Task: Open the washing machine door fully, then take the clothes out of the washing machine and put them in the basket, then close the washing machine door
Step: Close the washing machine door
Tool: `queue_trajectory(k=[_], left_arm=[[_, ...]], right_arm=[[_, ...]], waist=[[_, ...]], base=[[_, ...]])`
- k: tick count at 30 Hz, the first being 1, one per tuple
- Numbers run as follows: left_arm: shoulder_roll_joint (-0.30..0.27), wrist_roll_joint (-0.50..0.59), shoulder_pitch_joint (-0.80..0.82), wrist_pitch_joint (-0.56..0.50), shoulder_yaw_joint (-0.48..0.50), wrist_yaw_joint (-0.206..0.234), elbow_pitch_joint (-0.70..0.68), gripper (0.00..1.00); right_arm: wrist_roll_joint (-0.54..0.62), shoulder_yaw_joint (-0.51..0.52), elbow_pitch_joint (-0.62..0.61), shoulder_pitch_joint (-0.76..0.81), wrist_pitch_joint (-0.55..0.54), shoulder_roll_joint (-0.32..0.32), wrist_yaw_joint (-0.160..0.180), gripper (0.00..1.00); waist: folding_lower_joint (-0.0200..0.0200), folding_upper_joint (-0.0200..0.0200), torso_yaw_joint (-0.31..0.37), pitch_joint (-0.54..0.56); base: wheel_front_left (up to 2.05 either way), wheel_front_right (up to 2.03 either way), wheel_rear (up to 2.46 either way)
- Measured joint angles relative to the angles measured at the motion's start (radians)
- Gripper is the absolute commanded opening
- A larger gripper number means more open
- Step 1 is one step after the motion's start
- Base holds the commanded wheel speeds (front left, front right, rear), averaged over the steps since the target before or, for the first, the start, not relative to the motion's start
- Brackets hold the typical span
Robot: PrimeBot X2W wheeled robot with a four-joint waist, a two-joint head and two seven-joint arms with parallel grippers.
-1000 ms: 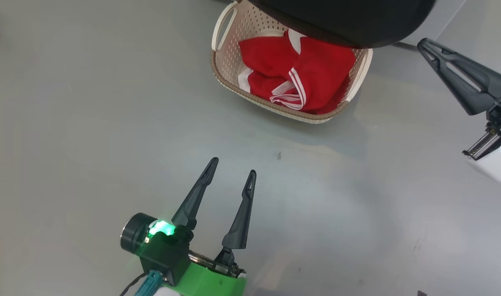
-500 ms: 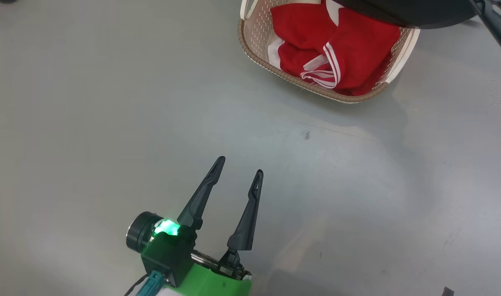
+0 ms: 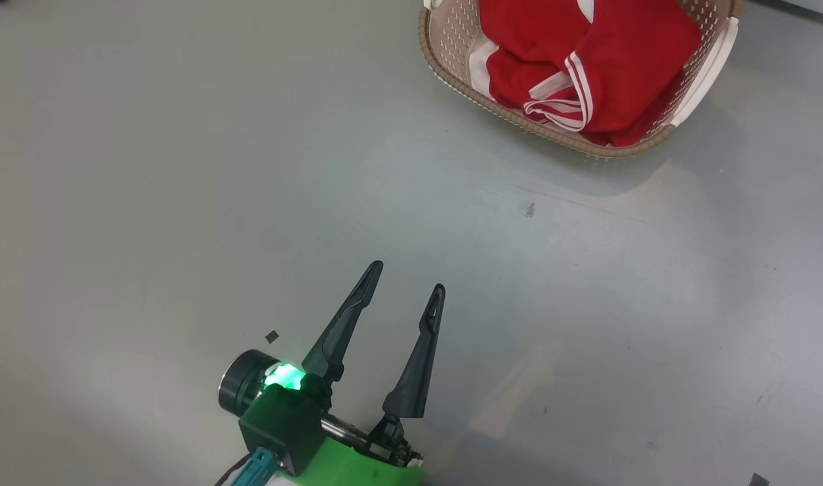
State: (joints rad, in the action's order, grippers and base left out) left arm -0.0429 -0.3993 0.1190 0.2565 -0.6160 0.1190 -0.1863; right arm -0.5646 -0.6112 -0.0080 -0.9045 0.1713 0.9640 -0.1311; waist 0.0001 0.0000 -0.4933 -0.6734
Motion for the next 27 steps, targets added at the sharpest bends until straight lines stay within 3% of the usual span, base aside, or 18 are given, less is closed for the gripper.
queue_trajectory(k=[8, 27], left_arm=[[0.001, -0.012, 0.0, 0.0, -0.025, 0.0, 0.003, 1.0], [0.003, -0.032, -0.005, 0.0, -0.082, 0.0, 0.018, 1.0]], right_arm=[[-0.017, 0.02, 0.055, -0.098, -0.049, 0.002, 0.0, 0.0], [0.029, -0.038, 0.208, -0.238, -0.159, 0.045, 0.0, 0.0]], waist=[[0.0, 0.0, -0.014, -0.01], [-0.0001, 0.0, -0.094, -0.007]], base=[[0.0, 0.0, 0.0], [0.0, 0.0, 0.0]])
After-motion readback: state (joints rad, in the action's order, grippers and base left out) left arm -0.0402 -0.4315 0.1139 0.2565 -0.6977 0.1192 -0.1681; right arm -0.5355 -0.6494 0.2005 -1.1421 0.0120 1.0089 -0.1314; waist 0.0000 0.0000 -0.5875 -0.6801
